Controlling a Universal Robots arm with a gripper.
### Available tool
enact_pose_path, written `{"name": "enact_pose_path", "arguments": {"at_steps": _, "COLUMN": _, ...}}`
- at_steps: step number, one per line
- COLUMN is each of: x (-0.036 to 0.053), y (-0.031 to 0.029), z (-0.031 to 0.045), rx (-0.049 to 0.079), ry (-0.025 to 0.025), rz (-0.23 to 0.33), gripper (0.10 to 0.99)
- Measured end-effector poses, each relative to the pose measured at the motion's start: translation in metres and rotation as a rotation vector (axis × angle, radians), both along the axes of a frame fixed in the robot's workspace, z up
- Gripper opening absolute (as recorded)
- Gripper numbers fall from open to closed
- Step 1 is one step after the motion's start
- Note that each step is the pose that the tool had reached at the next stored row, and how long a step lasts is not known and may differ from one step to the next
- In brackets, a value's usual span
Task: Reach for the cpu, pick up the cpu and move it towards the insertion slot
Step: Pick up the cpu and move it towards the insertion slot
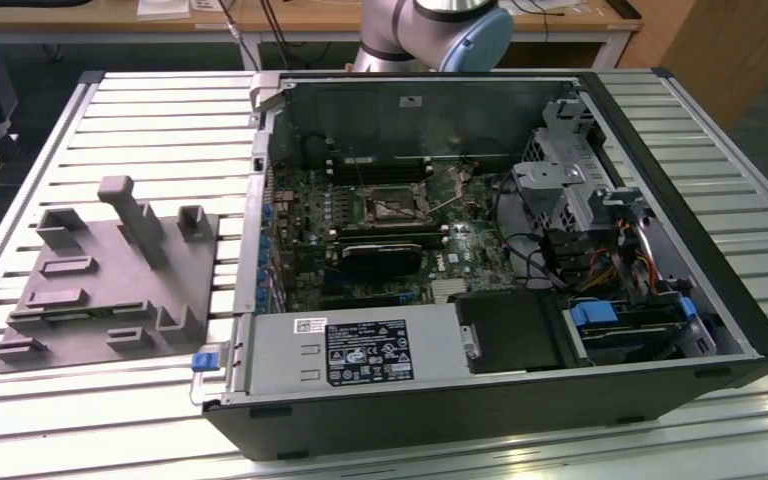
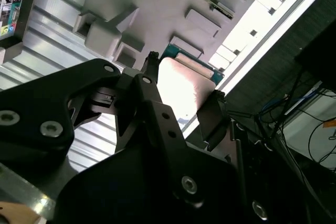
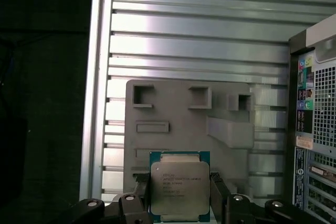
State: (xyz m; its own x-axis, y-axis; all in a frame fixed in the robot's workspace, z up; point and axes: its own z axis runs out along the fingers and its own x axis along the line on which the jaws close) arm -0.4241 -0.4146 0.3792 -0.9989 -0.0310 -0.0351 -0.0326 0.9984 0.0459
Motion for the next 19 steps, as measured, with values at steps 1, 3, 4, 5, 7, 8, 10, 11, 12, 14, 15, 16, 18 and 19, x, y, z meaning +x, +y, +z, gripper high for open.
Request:
{"name": "enact_pose_path", "arguments": {"at_steps": 1, "x": 0.0025, "y": 0.0, "z": 0.0, "rx": 0.0, "ry": 0.0, "rz": 0.0, "gripper": 0.541}}
{"name": "enact_pose_path", "arguments": {"at_steps": 3, "x": 0.0074, "y": 0.0, "z": 0.0, "rx": 0.0, "ry": 0.0001, "rz": 0.0, "gripper": 0.541}}
{"name": "enact_pose_path", "arguments": {"at_steps": 4, "x": 0.0102, "y": 0.0, "z": 0.0001, "rx": 0.0, "ry": 0.0002, "rz": 0.0, "gripper": 0.541}}
{"name": "enact_pose_path", "arguments": {"at_steps": 5, "x": 0.0129, "y": 0.0, "z": 0.0, "rx": 0.0, "ry": 0.0001, "rz": 0.0, "gripper": 0.541}}
{"name": "enact_pose_path", "arguments": {"at_steps": 7, "x": 0.0186, "y": 0.0, "z": 0.0, "rx": 0.0, "ry": 0.0002, "rz": 0.0, "gripper": 0.541}}
{"name": "enact_pose_path", "arguments": {"at_steps": 8, "x": 0.0215, "y": 0.0, "z": 0.0001, "rx": 0.0, "ry": 0.0003, "rz": 0.0, "gripper": 0.541}}
{"name": "enact_pose_path", "arguments": {"at_steps": 10, "x": 0.0274, "y": 0.0, "z": 0.0001, "rx": 0.0, "ry": 0.0004, "rz": 0.0, "gripper": 0.541}}
{"name": "enact_pose_path", "arguments": {"at_steps": 11, "x": 0.0304, "y": 0.0, "z": 0.0, "rx": 0.0, "ry": 0.0004, "rz": 0.0, "gripper": 0.541}}
{"name": "enact_pose_path", "arguments": {"at_steps": 12, "x": 0.0331, "y": 0.0, "z": 0.0, "rx": 0.0, "ry": 0.0005, "rz": 0.0, "gripper": 0.541}}
{"name": "enact_pose_path", "arguments": {"at_steps": 14, "x": 0.0376, "y": 0.0, "z": 0.0, "rx": 0.0, "ry": 0.0005, "rz": 0.0, "gripper": 0.541}}
{"name": "enact_pose_path", "arguments": {"at_steps": 15, "x": 0.0395, "y": 0.0, "z": 0.0, "rx": 0.0, "ry": 0.0005, "rz": 0.0, "gripper": 0.541}}
{"name": "enact_pose_path", "arguments": {"at_steps": 16, "x": 0.0414, "y": 0.0, "z": 0.0, "rx": 0.0, "ry": 0.0006, "rz": 0.0, "gripper": 0.541}}
{"name": "enact_pose_path", "arguments": {"at_steps": 18, "x": 0.045, "y": 0.0, "z": 0.0, "rx": 0.0, "ry": 0.0006, "rz": 0.0, "gripper": 0.541}}
{"name": "enact_pose_path", "arguments": {"at_steps": 19, "x": 0.0468, "y": 0.0, "z": 0.0, "rx": 0.0, "ry": 0.0005, "rz": 0.0, "gripper": 0.541}}
